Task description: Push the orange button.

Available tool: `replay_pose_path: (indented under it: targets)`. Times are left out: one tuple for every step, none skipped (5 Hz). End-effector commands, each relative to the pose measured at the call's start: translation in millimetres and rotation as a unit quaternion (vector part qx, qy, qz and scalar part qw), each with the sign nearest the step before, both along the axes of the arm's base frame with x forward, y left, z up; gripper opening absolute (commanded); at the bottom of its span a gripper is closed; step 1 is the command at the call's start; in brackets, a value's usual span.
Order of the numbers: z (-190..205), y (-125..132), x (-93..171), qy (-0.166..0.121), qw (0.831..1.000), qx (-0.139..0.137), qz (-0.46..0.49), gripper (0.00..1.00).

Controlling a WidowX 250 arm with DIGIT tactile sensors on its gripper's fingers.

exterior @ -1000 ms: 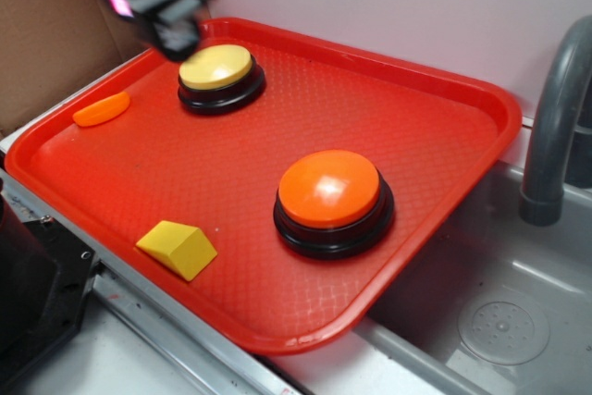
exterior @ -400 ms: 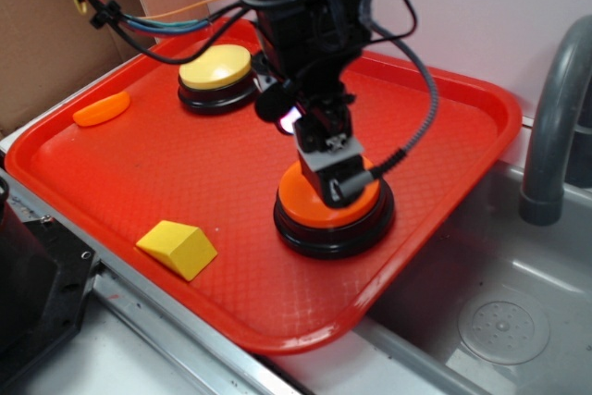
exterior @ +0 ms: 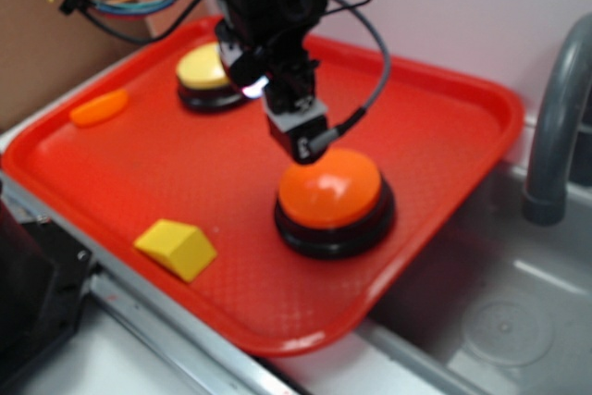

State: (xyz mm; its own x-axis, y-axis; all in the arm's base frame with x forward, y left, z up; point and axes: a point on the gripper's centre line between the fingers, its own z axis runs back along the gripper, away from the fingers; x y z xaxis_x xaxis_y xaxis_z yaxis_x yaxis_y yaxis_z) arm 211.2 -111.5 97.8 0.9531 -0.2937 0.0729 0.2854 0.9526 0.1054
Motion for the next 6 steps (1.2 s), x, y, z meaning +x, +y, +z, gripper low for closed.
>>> replay_pose_path:
  targets:
    - [11, -4, -1, -0.022, 1.0, -0.013, -0.003, 1.0]
    - [-16, -6, -3, 0.002, 1.0, -0.03, 0.003, 1.0]
    - [-26, -10, -3, 0.015, 0.999, -0.039, 0.003, 1.0]
    - [-39, -11, -5, 0.037, 0.999, -0.036, 0.007, 1.0]
    - [-45, -9, -2, 0.029, 0.999, -0.038, 0.014, 1.0]
    - [-47, -10, 0, 0.025, 0.999, -0.043, 0.008, 1.0]
